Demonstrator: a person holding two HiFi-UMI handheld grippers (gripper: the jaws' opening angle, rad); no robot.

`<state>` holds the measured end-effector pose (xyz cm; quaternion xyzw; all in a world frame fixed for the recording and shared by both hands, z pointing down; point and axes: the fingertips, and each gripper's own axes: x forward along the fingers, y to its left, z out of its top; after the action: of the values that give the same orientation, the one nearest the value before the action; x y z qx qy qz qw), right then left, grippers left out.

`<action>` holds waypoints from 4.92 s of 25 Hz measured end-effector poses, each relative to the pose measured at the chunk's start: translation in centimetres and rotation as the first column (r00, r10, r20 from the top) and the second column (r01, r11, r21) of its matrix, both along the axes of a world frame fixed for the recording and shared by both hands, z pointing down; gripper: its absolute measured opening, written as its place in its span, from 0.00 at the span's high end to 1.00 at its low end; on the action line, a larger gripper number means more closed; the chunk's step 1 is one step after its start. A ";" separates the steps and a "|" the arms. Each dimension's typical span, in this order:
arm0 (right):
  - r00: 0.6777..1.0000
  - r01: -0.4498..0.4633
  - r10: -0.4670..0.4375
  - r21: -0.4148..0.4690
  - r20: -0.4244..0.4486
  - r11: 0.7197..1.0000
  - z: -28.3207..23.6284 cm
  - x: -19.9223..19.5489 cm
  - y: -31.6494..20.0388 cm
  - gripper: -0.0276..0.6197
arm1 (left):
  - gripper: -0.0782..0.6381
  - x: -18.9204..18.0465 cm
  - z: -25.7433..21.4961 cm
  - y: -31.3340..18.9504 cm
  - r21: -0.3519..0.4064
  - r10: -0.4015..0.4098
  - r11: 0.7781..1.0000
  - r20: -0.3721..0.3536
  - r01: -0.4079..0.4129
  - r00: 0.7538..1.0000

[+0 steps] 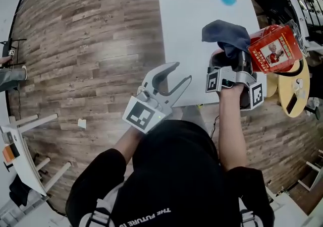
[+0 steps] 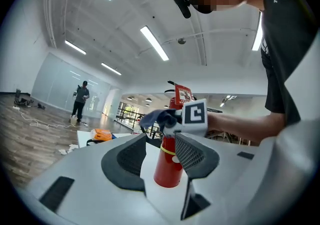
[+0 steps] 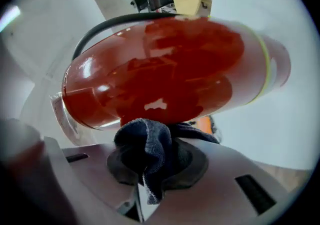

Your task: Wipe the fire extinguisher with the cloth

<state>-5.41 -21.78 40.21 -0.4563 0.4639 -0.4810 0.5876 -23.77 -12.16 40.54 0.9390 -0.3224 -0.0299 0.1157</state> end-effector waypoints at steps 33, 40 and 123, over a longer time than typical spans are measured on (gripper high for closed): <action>0.907 -0.009 -0.230 -0.561 -0.353 0.827 26.0 3.9 9.7 0.84 | 0.62 1.4 2.0 -1.0 -0.056 0.132 0.990 0.029 -0.130 0.991; 0.774 0.036 -0.389 -0.579 -0.499 0.815 24.9 12.5 8.5 0.84 | 0.62 2.5 2.8 -0.5 -0.049 0.176 0.984 0.032 -0.174 0.984; -0.326 0.895 -0.021 -0.316 -0.945 0.316 -10.6 13.8 0.3 0.85 | 0.62 17.8 1.2 -3.3 -0.013 -0.253 0.966 0.156 0.259 0.955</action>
<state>8.41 -21.44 29.56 -0.1148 0.9862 -0.0576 -0.1047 -6.00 -15.42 41.71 0.8868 -0.4496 0.0327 0.1016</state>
